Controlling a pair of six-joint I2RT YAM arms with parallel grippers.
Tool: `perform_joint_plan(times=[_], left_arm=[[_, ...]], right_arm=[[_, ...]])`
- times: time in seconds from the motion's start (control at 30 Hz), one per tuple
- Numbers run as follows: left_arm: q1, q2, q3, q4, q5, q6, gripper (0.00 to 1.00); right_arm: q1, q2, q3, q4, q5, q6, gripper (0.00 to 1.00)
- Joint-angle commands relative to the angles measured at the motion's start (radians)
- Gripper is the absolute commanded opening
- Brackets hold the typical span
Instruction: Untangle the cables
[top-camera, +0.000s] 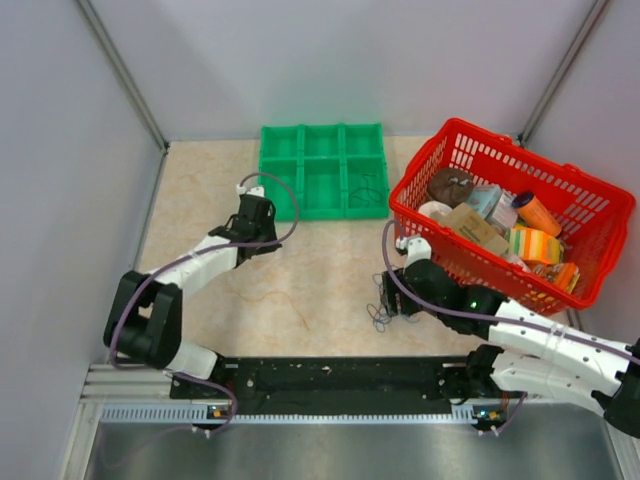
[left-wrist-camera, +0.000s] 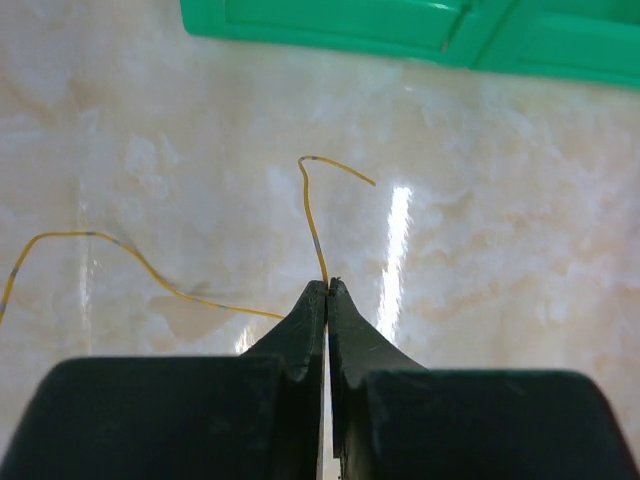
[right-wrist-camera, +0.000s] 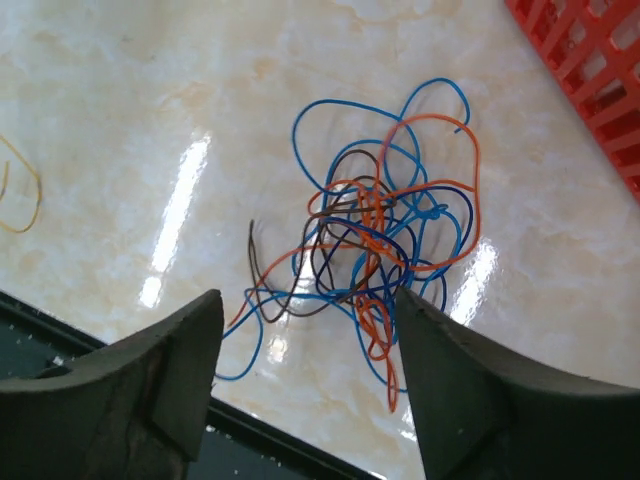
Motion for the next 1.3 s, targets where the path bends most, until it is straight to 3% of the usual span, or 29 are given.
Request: perform_joint_plan(times=[0.0, 0.1, 0.27, 0.4, 0.53, 0.73, 1.03, 1.27], left_arm=[[0.004, -0.194, -0.096, 0.023, 0.136, -0.012, 0.00], [0.004, -0.297, -0.161, -0.001, 0.155, -0.011, 0.00], [0.005, -0.378, -0.247, 0.002, 0.278, -0.047, 0.00], [0.004, -0.423, -0.298, 0.037, 0.331, -0.087, 0.00], [0.004, -0.484, -0.331, 0.049, 0.315, -0.112, 0.00], [0.005, -0.512, -0.385, 0.069, 0.347, -0.136, 0.00], [0.005, -0.542, -0.414, 0.103, 0.376, -0.152, 0.00], [0.005, -0.561, -0.407, 0.085, 0.377, -0.149, 0.00]], right_arm=[[0.041, -0.013, 0.132, -0.060, 0.036, -0.020, 0.72], [0.043, 0.013, 0.190, -0.031, 0.011, -0.045, 0.78], [0.041, 0.166, 0.186, 0.292, -0.350, -0.140, 0.84], [0.041, 0.422, 0.250, 0.487, -0.432, 0.045, 0.82], [0.041, 0.619, 0.253, 0.794, -0.540, 0.210, 0.76], [0.046, 0.866, 0.394, 0.813, -0.665, 0.265, 0.56], [0.101, 0.964, 0.353, 0.903, -0.718, 0.374, 0.48], [0.101, 1.062, 0.407, 0.876, -0.758, 0.458, 0.36]])
